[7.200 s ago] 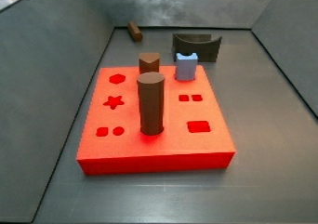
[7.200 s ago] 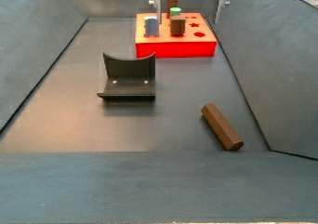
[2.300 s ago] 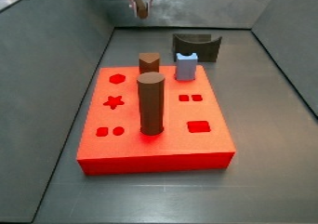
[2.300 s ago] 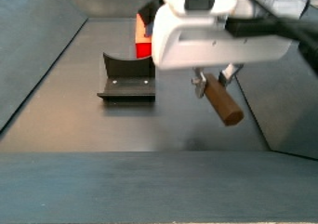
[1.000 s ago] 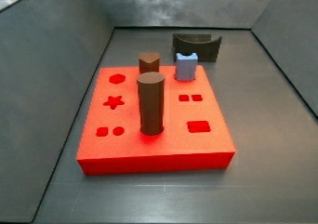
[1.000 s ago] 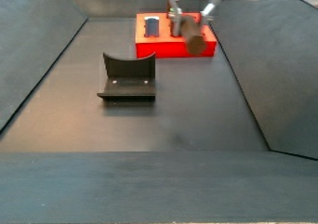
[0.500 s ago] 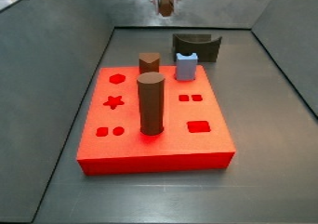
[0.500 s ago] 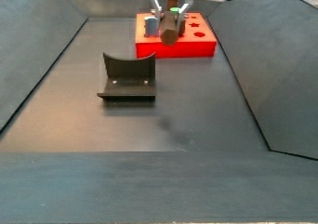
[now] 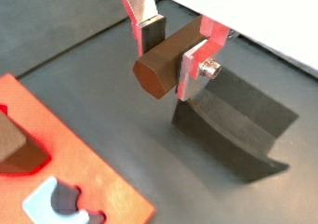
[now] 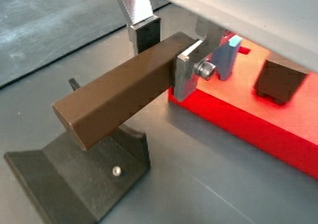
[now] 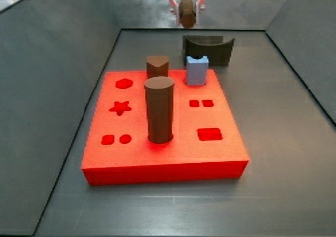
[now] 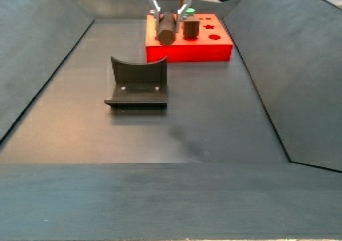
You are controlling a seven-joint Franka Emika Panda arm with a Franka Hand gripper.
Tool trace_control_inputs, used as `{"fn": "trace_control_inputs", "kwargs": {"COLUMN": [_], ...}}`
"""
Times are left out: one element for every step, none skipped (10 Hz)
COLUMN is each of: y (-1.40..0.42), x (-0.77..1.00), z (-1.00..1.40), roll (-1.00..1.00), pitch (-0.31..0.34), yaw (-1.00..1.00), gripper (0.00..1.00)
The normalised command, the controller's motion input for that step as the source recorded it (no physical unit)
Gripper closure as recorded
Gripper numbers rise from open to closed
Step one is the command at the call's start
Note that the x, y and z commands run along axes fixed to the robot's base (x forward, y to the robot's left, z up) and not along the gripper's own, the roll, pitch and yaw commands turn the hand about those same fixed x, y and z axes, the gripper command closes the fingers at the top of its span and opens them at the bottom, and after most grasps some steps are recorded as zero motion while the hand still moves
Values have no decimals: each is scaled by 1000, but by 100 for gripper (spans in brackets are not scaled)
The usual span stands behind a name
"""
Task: Pick up the hexagon object. Move up. Place the hexagon object on the fixture. Regrasp the hexagon object. Move to above the board. Insert the hexagon object.
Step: Place the hexagon object on the fixture.
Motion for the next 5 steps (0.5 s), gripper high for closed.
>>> {"fn": "trace_control_inputs", "kwargs": {"y": [966,982,843,626,451], "x": [949,860,699,491,340], "z": [852,849,706,466,253], "roll": [-1000,-1000,-1000,-1000,-1000], "pitch": [112,121,145,155,162], "yaw": [29,23,-6,-21,-32], "gripper": [100,100,100,100,100]}}
